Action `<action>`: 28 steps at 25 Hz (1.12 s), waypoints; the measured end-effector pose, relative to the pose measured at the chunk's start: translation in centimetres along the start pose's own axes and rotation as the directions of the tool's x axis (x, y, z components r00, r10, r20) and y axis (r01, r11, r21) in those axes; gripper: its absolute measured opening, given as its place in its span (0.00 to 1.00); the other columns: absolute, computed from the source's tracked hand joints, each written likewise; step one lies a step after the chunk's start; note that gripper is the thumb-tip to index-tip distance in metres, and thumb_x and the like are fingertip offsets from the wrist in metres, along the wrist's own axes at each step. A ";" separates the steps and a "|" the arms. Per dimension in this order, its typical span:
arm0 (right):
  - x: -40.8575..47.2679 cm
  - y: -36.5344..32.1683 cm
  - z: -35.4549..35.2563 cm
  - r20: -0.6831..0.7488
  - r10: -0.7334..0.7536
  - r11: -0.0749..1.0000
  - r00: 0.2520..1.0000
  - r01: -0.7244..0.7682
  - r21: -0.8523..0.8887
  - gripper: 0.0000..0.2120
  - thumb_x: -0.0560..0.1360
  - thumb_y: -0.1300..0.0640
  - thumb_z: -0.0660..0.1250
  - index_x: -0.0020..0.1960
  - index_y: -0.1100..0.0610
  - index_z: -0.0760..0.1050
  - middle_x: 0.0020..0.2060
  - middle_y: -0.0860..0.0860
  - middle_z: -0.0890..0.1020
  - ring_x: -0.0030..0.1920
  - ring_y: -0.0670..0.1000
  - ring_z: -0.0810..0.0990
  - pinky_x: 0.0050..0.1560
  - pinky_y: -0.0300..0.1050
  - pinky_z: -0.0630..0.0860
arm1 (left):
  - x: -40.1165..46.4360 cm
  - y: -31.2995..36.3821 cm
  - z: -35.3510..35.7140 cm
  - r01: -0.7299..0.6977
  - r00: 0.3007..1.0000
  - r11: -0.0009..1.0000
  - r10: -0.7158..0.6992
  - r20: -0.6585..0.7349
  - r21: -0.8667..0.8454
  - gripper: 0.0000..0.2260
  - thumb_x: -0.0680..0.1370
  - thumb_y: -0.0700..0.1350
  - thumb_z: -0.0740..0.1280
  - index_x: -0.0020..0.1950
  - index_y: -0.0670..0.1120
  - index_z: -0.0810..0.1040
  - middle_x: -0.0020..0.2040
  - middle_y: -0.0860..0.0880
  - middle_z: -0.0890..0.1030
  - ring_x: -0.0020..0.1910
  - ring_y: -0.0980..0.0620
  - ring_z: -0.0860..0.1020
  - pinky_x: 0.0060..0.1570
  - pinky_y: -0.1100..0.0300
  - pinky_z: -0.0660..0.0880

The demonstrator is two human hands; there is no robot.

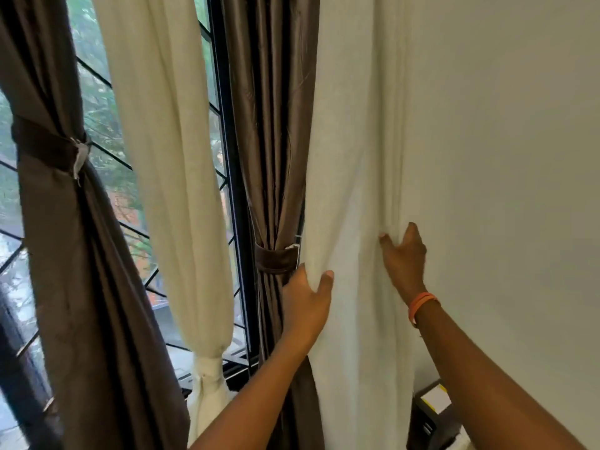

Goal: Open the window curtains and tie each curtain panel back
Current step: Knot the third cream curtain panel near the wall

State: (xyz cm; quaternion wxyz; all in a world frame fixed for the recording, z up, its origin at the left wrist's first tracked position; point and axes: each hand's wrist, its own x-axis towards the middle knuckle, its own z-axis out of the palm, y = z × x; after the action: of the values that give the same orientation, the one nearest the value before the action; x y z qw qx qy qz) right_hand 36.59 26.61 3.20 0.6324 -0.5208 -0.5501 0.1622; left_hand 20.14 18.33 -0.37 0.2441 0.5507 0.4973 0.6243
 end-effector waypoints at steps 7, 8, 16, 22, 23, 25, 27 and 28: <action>-4.3 -3.1 -5.0 -0.080 -0.101 0.983 0.992 0.087 -0.159 0.17 0.69 0.48 0.75 0.40 0.63 0.76 0.38 0.57 0.82 0.40 0.59 0.81 0.39 0.50 0.75 | -3.4 2.9 -14.6 -0.028 0.941 0.920 0.156 -0.300 0.392 0.04 0.76 0.42 0.68 0.46 0.41 0.81 0.41 0.42 0.83 0.42 0.42 0.80 0.37 0.59 0.66; -4.7 -2.9 -6.4 -0.235 -0.065 0.987 0.970 0.028 -0.158 0.17 0.70 0.49 0.73 0.40 0.64 0.75 0.39 0.58 0.82 0.41 0.62 0.80 0.38 0.49 0.71 | -3.4 3.4 -17.6 0.006 0.914 0.889 0.181 -0.363 0.458 0.03 0.76 0.41 0.68 0.43 0.42 0.79 0.40 0.40 0.82 0.41 0.39 0.80 0.38 0.58 0.65; -12.3 -7.1 -3.2 0.183 0.132 0.988 0.974 -0.143 0.049 0.08 0.74 0.59 0.70 0.49 0.64 0.81 0.45 0.60 0.85 0.44 0.57 0.83 0.45 0.52 0.79 | -8.2 5.5 -16.9 0.034 0.999 0.987 -0.031 -0.024 0.154 0.13 0.74 0.52 0.73 0.55 0.49 0.81 0.46 0.54 0.84 0.48 0.52 0.83 0.47 0.57 0.80; -16.0 -11.1 -0.3 0.488 0.044 0.886 0.871 -0.260 0.383 0.07 0.76 0.62 0.70 0.52 0.55 0.81 0.45 0.52 0.86 0.46 0.51 0.86 0.44 0.45 0.82 | -9.2 7.2 -10.1 0.227 0.949 0.962 -0.183 0.256 -0.151 0.13 0.73 0.50 0.75 0.53 0.55 0.74 0.49 0.55 0.81 0.44 0.61 0.79 0.39 0.69 0.75; -15.6 -10.9 -0.9 0.502 0.043 0.876 0.864 -0.274 0.398 0.08 0.75 0.62 0.70 0.53 0.55 0.81 0.46 0.52 0.86 0.47 0.51 0.86 0.45 0.45 0.82 | -8.8 6.9 -10.1 0.247 0.946 0.957 -0.204 0.252 -0.151 0.11 0.74 0.49 0.74 0.52 0.54 0.75 0.48 0.55 0.81 0.43 0.61 0.78 0.37 0.70 0.75; -14.7 -10.2 -2.2 0.476 0.031 0.875 0.879 -0.255 0.412 0.11 0.72 0.65 0.73 0.53 0.56 0.81 0.48 0.54 0.86 0.49 0.53 0.86 0.48 0.47 0.83 | -7.9 6.3 -10.5 0.262 0.943 0.956 -0.224 0.246 -0.133 0.11 0.76 0.47 0.72 0.57 0.48 0.78 0.50 0.50 0.83 0.44 0.57 0.80 0.37 0.68 0.76; -12.7 -8.8 -3.8 0.366 0.035 0.915 0.930 -0.177 0.363 0.12 0.69 0.65 0.75 0.52 0.58 0.82 0.48 0.56 0.86 0.48 0.56 0.86 0.49 0.50 0.83 | -7.1 5.9 -11.7 0.201 0.976 0.980 -0.199 0.094 -0.013 0.14 0.78 0.47 0.69 0.60 0.42 0.79 0.52 0.48 0.82 0.48 0.49 0.81 0.41 0.62 0.75; -11.5 -8.0 -4.8 0.285 0.058 0.935 0.957 -0.152 0.320 0.12 0.68 0.63 0.76 0.51 0.60 0.82 0.47 0.57 0.86 0.47 0.58 0.85 0.48 0.53 0.83 | -6.7 5.7 -12.4 0.168 0.986 0.982 -0.167 -0.020 0.084 0.13 0.79 0.46 0.68 0.60 0.40 0.80 0.51 0.47 0.81 0.50 0.45 0.80 0.43 0.60 0.73</action>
State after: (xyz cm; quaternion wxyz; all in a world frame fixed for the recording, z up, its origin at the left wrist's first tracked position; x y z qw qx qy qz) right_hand 33.90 12.08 4.51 0.6213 -0.4061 -0.5666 0.3578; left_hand 11.83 6.06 2.98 0.2692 0.5129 0.5695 0.5832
